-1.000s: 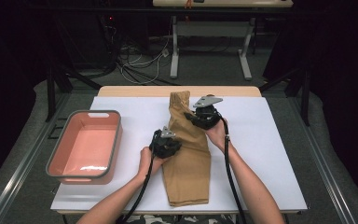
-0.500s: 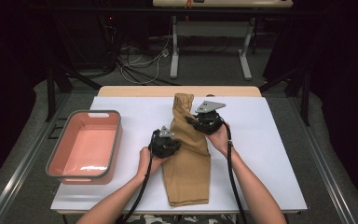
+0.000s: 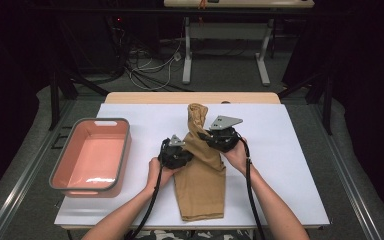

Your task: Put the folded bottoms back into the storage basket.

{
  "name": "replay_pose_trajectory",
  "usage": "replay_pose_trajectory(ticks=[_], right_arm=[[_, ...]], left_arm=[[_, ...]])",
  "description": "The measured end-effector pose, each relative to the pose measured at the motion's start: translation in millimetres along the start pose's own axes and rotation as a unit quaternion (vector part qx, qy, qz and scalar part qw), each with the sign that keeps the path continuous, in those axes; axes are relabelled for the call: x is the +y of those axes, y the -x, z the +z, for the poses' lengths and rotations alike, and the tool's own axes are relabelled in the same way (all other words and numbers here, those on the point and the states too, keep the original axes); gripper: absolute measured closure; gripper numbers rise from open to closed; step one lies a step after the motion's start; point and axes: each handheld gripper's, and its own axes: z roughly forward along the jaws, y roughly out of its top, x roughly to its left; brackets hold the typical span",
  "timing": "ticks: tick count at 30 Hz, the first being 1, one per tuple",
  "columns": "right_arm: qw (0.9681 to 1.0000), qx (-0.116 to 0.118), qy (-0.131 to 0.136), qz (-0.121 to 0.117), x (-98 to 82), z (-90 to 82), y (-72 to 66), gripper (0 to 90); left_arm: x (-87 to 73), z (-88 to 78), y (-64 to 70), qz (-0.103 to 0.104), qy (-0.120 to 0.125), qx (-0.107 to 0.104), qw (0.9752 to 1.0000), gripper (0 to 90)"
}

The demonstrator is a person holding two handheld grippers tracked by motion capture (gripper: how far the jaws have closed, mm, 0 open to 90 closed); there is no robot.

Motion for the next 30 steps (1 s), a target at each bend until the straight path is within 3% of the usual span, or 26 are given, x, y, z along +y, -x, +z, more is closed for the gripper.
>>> replay_pose_trajectory(ticks=[16, 22, 30], right_arm=[[0.9995, 0.025, -0.010, -0.018, -17.6, -3.4, -14.2, 82.1], [0.9987, 0.036, -0.024, -0.027, -25.0, -4.5, -20.4, 81.0], [0.9971, 0.052, -0.041, -0.038, -33.0, -6.4, -28.1, 77.0]], left_arm=[[-3.0, -6.0, -1.9, 0.000, 0.006, -0.001, 1.0000, 72.8], [-3.3, -13.0, -0.2, 0.007, -0.002, 0.006, 1.0000, 63.0], [-7.2, -23.2, 5.5, 0.027, -0.008, 0.031, 0.9991, 47.1]])
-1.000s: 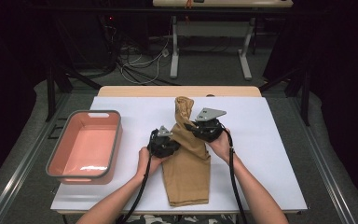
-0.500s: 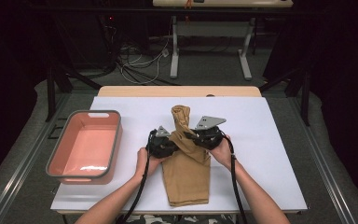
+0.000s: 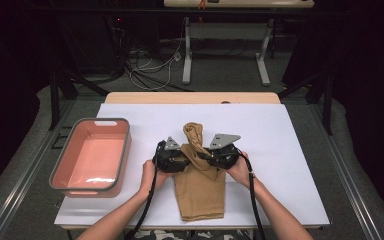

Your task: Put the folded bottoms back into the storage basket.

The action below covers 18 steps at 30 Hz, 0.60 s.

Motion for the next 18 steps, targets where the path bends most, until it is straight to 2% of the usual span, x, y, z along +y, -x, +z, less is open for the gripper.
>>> replay_pose_trajectory(ticks=[7, 12, 15, 16, 18], right_arm=[[0.9996, 0.016, -0.020, -0.014, -5.5, -0.3, -12.0, 70.5], [0.9985, 0.027, -0.041, -0.026, -11.9, -0.9, -20.6, 64.7], [0.9982, 0.020, -0.048, -0.030, -14.3, -2.1, -25.2, 58.5], [0.9979, 0.018, -0.054, -0.032, -15.1, -3.2, -26.0, 54.0], [0.9974, 0.016, -0.062, -0.032, -17.9, -5.1, -26.8, 52.0]], left_arm=[[-5.2, -11.4, -1.2, -0.006, -0.009, 0.011, 0.9999, 39.7], [-15.9, -24.7, -0.6, -0.016, -0.016, 0.018, 0.9996, 38.0], [-22.7, -32.3, 2.0, -0.014, -0.017, 0.021, 0.9996, 37.4], [-24.4, -34.4, 3.5, -0.013, -0.017, 0.021, 0.9996, 37.3], [-26.6, -37.7, 5.6, -0.009, -0.015, 0.021, 0.9996, 37.1]])
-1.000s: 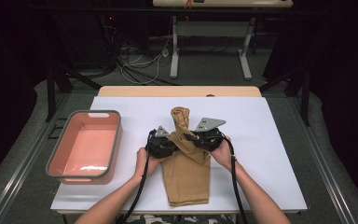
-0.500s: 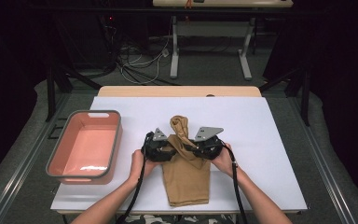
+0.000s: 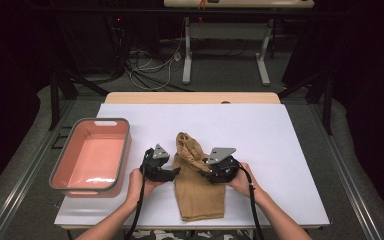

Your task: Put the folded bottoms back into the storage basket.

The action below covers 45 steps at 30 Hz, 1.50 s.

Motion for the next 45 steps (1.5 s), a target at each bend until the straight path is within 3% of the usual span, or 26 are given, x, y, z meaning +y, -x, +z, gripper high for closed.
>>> replay_pose_trajectory(ticks=[9, 21, 24, 27, 30, 32, 37, 41, 45], right_arm=[[0.9996, -0.018, -0.023, 0.002, -15.9, -1.8, 1.5, 49.3], [0.9975, -0.043, -0.042, 0.039, -24.9, -7.7, 3.4, 20.4], [0.9972, -0.045, -0.039, 0.045, -28.2, -10.7, 4.5, 26.4], [0.9974, -0.042, -0.034, 0.048, -30.0, -10.7, 6.6, 40.5], [0.9975, -0.046, -0.034, 0.043, -29.5, -11.2, 5.6, 49.1], [0.9977, -0.052, -0.030, 0.032, -29.1, -11.9, 5.4, 58.1], [0.9971, -0.072, -0.026, 0.005, -27.0, -12.4, 4.6, 68.1], [0.9951, -0.096, -0.015, -0.015, -23.6, -13.4, 7.8, 67.9], [0.9962, -0.083, -0.022, 0.006, -25.2, -9.9, 8.7, 54.7]], left_arm=[[-6.1, -5.0, -3.1, -0.011, -0.004, 0.000, 0.9999, 37.1], [-11.3, -16.1, -4.1, -0.009, 0.003, -0.002, 1.0000, 37.0], [-11.2, -14.6, -4.9, -0.008, 0.004, -0.005, 0.9999, 37.1], [-11.0, -14.4, -5.2, -0.012, 0.005, -0.005, 0.9999, 37.3], [-10.7, -16.1, -5.9, -0.011, 0.007, -0.005, 0.9999, 37.5], [-10.2, -17.1, -6.3, -0.015, 0.012, -0.008, 0.9998, 37.5], [-8.6, -19.4, -5.3, -0.009, 0.019, -0.009, 0.9997, 38.0], [-6.9, -19.9, -1.7, -0.002, 0.029, -0.012, 0.9995, 38.6], [-3.6, -19.5, 3.2, 0.013, 0.043, -0.014, 0.9989, 40.3]])
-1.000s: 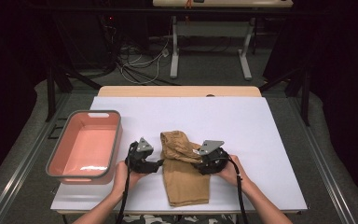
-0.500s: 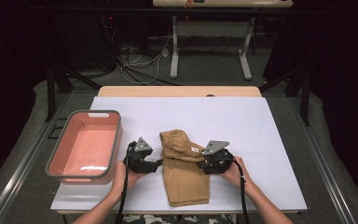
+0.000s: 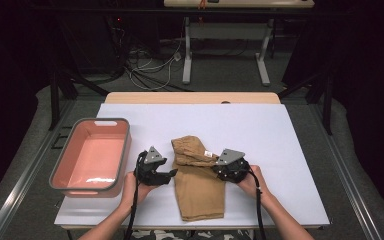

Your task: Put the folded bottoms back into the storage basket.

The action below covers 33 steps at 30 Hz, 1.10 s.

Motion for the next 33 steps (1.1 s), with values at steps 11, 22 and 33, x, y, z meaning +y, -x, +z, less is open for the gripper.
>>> replay_pose_trajectory(ticks=[11, 22, 33], right_arm=[[0.9976, 0.026, -0.023, 0.060, -6.9, -1.6, 2.6, 30.6], [0.9976, -0.026, -0.013, 0.062, -3.7, 2.4, 8.2, 71.3], [0.9938, -0.076, 0.006, 0.081, 5.6, 11.1, 29.5, 76.1]], left_arm=[[6.8, 26.2, -1.6, 0.011, 0.011, -0.024, 0.9996, 59.0], [6.6, 25.9, 9.2, 0.039, 0.025, -0.030, 0.9985, 85.7], [14.8, 23.0, 37.4, 0.062, 0.045, -0.034, 0.9964, 87.0]])
